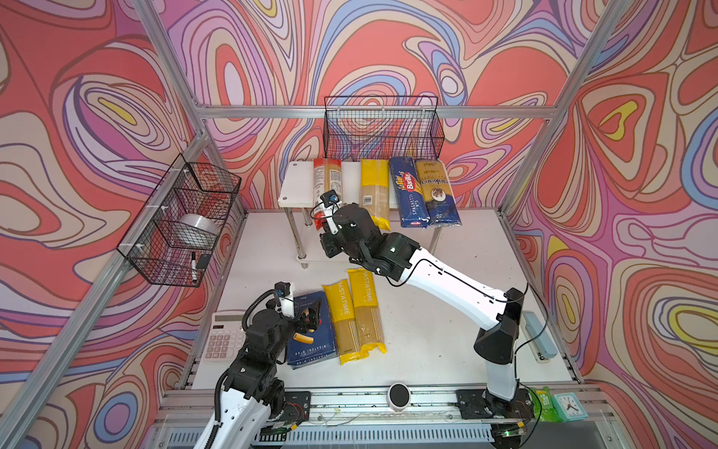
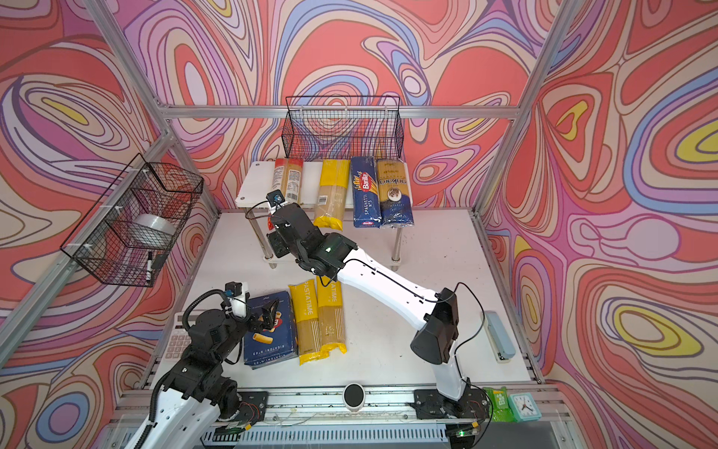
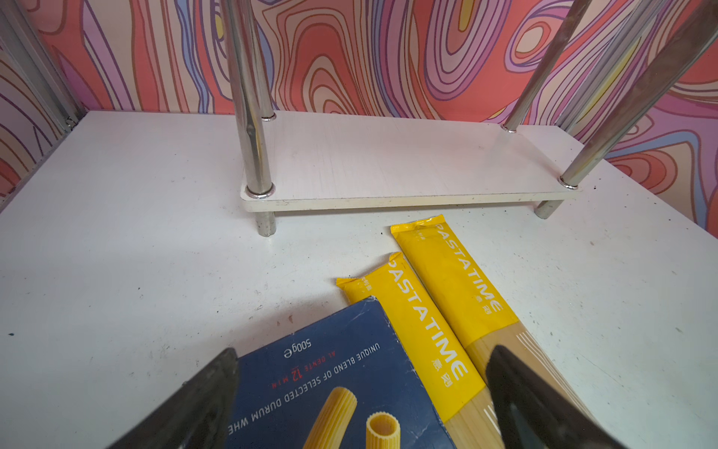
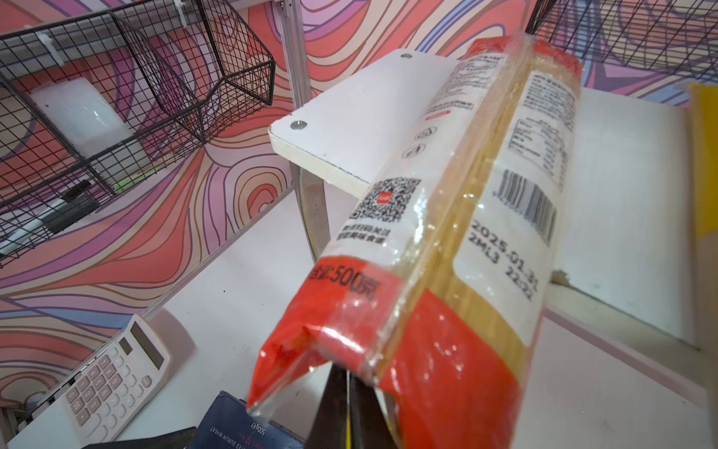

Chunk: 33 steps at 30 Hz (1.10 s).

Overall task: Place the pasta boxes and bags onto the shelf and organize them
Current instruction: 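Open the right gripper and draw it back from the red-and-clear bag, then move the right gripper down to the yellow PASTATIME bags on the table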

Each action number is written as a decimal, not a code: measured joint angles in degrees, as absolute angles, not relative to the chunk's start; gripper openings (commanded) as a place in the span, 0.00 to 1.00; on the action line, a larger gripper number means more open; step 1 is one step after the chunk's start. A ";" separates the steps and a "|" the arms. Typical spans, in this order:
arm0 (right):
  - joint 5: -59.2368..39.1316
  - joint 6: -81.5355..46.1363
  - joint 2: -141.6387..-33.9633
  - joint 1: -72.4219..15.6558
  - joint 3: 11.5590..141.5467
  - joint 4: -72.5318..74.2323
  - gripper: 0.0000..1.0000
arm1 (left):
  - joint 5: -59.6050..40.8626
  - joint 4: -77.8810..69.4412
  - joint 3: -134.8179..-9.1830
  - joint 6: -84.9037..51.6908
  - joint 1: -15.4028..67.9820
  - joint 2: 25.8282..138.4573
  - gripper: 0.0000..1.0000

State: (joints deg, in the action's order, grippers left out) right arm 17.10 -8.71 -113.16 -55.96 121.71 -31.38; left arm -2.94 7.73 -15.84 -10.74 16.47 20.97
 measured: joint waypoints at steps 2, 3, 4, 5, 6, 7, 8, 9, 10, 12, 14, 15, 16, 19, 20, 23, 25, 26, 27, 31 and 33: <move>15.77 -8.91 -114.02 -55.29 122.93 -31.86 0.00 | -2.92 7.73 -15.64 -10.74 16.47 20.75 1.00; 15.11 -9.04 -114.52 -55.05 123.85 -32.27 0.00 | -2.94 7.75 -15.55 -10.74 16.47 20.69 1.00; 14.74 -9.08 -114.87 -54.92 124.53 -32.64 0.00 | -2.92 7.75 -15.53 -10.74 16.47 20.69 1.00; 14.24 -9.08 -115.24 -54.81 125.21 -33.01 0.00 | -2.92 7.75 -15.51 -10.74 16.47 20.69 1.00; 13.80 -9.10 -115.31 -54.74 125.51 -33.30 0.00 | -2.92 7.75 -15.51 -10.74 16.47 20.69 1.00; 13.43 -9.08 -115.31 -54.70 125.56 -33.54 0.00 | -2.92 7.75 -15.49 -10.74 16.47 20.69 1.00; 13.02 -9.08 -115.31 -54.65 125.58 -33.56 0.00 | -2.92 7.75 -15.46 -10.74 16.47 20.69 1.00; 12.51 -9.08 -115.28 -54.57 125.54 -33.56 0.00 | -2.92 7.75 -15.42 -10.74 16.47 20.69 1.00; 12.10 -9.08 -115.18 -54.50 125.23 -33.41 0.00 | -2.94 7.75 -15.42 -10.74 16.47 20.71 1.00; 11.09 -9.13 -114.08 -54.43 123.35 -33.26 0.02 | -2.94 7.75 -15.42 -10.74 16.47 20.75 1.00; 10.70 -9.10 -112.27 -54.52 120.68 -33.12 0.17 | -2.92 7.75 -15.42 -10.74 16.47 21.10 1.00; 10.61 -9.19 -110.87 -54.72 118.91 -33.12 0.25 | -2.90 7.73 -15.42 -10.74 16.47 21.43 1.00; 10.52 -8.95 -109.49 -54.92 117.25 -33.10 0.30 | -2.90 7.73 -15.42 -10.74 16.47 21.87 1.00; 10.92 -8.40 -104.07 -56.27 111.85 -33.08 0.46 | -2.90 7.73 -15.42 -10.74 16.47 23.14 1.00; 11.20 -8.45 -102.02 -56.77 110.00 -33.15 0.49 | -2.87 7.73 -15.42 -10.74 16.47 23.51 1.00; 11.92 -8.73 -94.59 -58.30 103.39 -32.62 0.55 | -2.90 7.73 -15.42 -10.74 16.47 24.14 1.00; 12.05 -9.10 -90.41 -58.61 100.20 -32.36 0.58 | -2.92 7.73 -15.42 -10.74 16.47 24.27 1.00; 12.21 -9.52 -88.60 -58.59 98.76 -32.18 0.60 | -2.92 7.70 -15.44 -10.74 16.47 24.40 1.00; 12.38 -10.00 -87.07 -58.54 97.43 -31.86 0.62 | -2.96 7.70 -15.44 -10.74 16.47 24.53 1.00; 12.91 -12.86 -81.65 -58.48 88.86 -30.46 0.69 | -5.58 7.55 -15.44 -10.50 16.47 24.53 1.00; 13.10 -14.66 -79.96 -58.50 84.20 -30.68 0.71 | -7.14 7.46 -15.42 -10.55 16.47 24.32 1.00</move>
State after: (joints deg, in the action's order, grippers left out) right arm 13.10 -14.66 -79.96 -58.50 84.20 -30.68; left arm -7.14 7.46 -15.42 -10.55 16.47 24.32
